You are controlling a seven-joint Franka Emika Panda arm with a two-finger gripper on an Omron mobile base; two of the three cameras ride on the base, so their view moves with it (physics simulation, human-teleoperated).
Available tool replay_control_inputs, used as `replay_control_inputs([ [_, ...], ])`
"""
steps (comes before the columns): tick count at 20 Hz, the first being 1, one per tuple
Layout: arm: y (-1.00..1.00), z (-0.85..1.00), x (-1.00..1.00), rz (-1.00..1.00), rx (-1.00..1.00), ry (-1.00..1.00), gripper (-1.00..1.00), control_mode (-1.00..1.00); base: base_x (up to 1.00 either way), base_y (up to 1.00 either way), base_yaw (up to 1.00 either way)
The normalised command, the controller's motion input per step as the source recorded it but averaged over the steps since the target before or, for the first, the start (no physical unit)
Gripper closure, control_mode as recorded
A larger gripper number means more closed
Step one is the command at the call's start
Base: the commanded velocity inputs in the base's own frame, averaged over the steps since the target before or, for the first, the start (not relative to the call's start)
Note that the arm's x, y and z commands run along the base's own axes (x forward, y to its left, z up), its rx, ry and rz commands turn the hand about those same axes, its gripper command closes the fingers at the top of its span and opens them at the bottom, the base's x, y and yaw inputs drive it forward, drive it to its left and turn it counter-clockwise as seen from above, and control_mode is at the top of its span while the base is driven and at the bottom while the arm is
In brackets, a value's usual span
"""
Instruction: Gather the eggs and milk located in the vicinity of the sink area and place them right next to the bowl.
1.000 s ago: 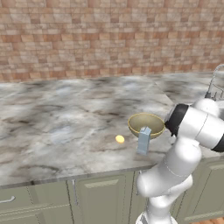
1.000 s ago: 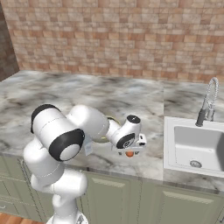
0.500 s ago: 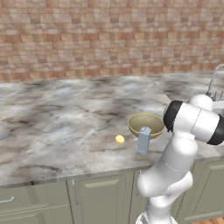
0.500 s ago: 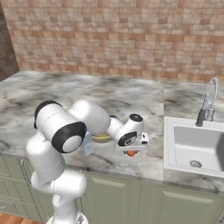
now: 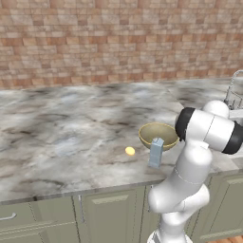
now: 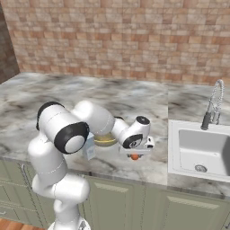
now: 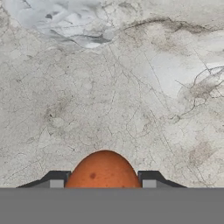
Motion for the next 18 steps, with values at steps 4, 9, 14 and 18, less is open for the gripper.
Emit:
replay_control_inputs([
  [4, 0.01, 0.0, 0.0, 0.0, 0.05, -0.02, 1.0, -1.0, 0.0, 0.0, 0.0],
  [9, 0.06, 0.0, -0.11, 0.03, 0.02, -0.1, 1.0, -1.0, 0.0, 0.0, 0.0],
  [14, 0.22, 0.0, -0.13, 0.07, 0.0, -0.18, 1.0, -1.0, 0.0, 0.0, 0.0],
  [18, 0.34, 0.02, -0.11, 0.08, 0.0, -0.17, 1.0, -1.0, 0.0, 0.0, 0.0],
])
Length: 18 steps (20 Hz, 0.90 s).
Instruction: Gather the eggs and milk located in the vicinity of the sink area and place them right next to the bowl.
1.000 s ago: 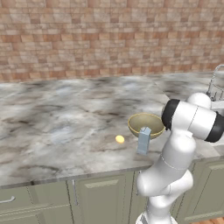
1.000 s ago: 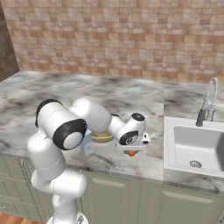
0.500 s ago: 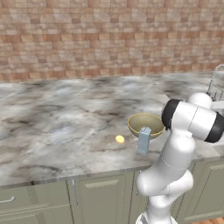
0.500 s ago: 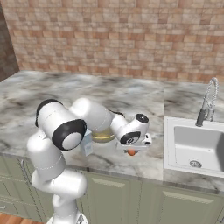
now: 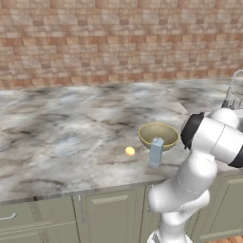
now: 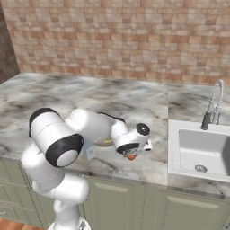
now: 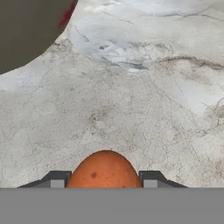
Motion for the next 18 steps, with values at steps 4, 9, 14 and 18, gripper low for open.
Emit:
replay_control_inputs([
  [4, 0.28, 0.01, 0.0, 0.09, 0.0, -0.11, 1.0, -1.0, 0.0, 0.0, 0.0],
  [9, 0.15, 0.0, 0.0, 0.14, 0.0, -0.11, 1.0, -1.0, 0.0, 0.0, 0.0],
  [14, 0.02, 0.0, 0.0, 0.18, 0.0, -0.16, 1.0, -1.0, 0.0, 0.0, 0.0],
  [18, 0.0, 0.0, 0.0, 0.17, 0.0, -0.17, 1.0, -1.0, 0.0, 0.0, 0.0],
])
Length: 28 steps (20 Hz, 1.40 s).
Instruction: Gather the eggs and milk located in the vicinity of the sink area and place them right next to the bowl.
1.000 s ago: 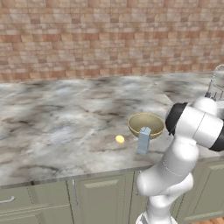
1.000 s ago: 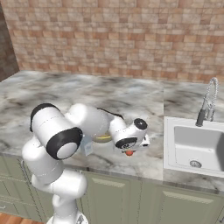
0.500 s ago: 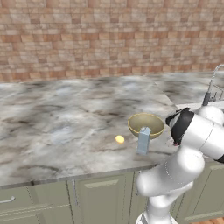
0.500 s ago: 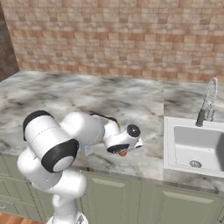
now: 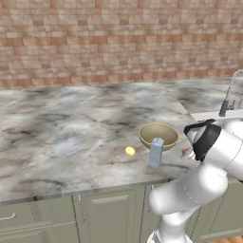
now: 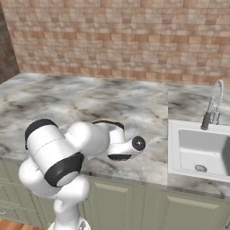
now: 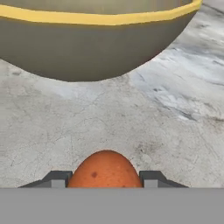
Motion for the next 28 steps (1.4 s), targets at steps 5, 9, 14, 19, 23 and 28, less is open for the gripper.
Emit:
replay_control_inputs([
  [5, 0.11, 0.08, 0.02, 0.15, 0.0, -0.12, 1.0, -1.0, 0.0, 0.0, 0.0],
  [9, 0.22, 0.17, 0.06, 0.11, 0.0, -0.04, 1.0, -1.0, 0.0, 0.0, 0.0],
  [14, 0.28, 0.24, 0.17, 0.09, 0.0, 0.0, 1.0, -1.0, 0.0, 0.0, 0.0],
  [19, 0.16, 0.07, 0.21, 0.06, 0.0, 0.0, 1.0, -1.0, 0.0, 0.0, 0.0],
  [23, 0.0, -0.04, 0.23, 0.04, 0.0, 0.0, 1.0, -1.0, 0.0, 0.0, 0.0],
  [28, 0.0, -0.14, 0.29, 0.03, 0.0, 0.0, 1.0, -1.0, 0.0, 0.0, 0.0],
])
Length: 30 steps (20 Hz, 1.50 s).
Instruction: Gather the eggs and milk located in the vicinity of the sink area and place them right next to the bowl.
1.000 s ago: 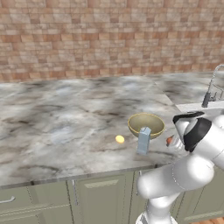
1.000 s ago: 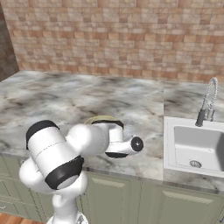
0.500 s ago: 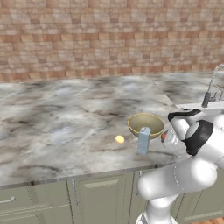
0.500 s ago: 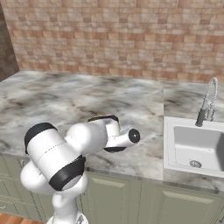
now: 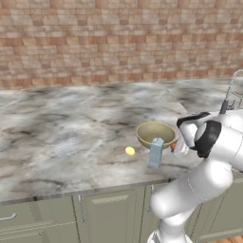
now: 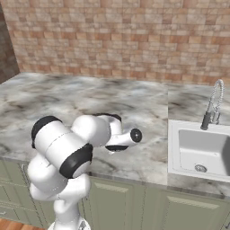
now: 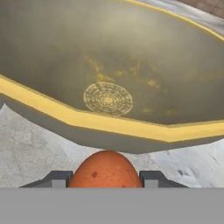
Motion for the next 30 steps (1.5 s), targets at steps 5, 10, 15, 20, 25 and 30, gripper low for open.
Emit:
replay_control_inputs([
  [5, 0.0, -0.04, 0.16, 0.01, 0.0, 0.01, 1.0, -1.0, 0.0, 0.0, 0.0],
  [10, 0.0, 0.0, 0.0, 0.0, 0.0, 0.02, -1.0, -1.0, 0.0, 0.0, 0.0],
  [15, 0.0, 0.0, -0.09, 0.01, 0.0, 0.0, -1.0, -1.0, 0.0, 0.0, 0.0],
  [20, 0.0, 0.01, -0.02, 0.0, 0.01, 0.0, -1.0, -1.0, 0.0, 0.0, 0.0],
  [25, 0.0, 0.42, -0.2, 0.0, 0.04, -0.01, -1.0, -1.0, 0.0, 0.0, 0.0],
  [30, 0.0, 0.85, -0.37, 0.0, 0.1, -0.01, -1.0, -1.0, 0.0, 0.0, 0.0],
])
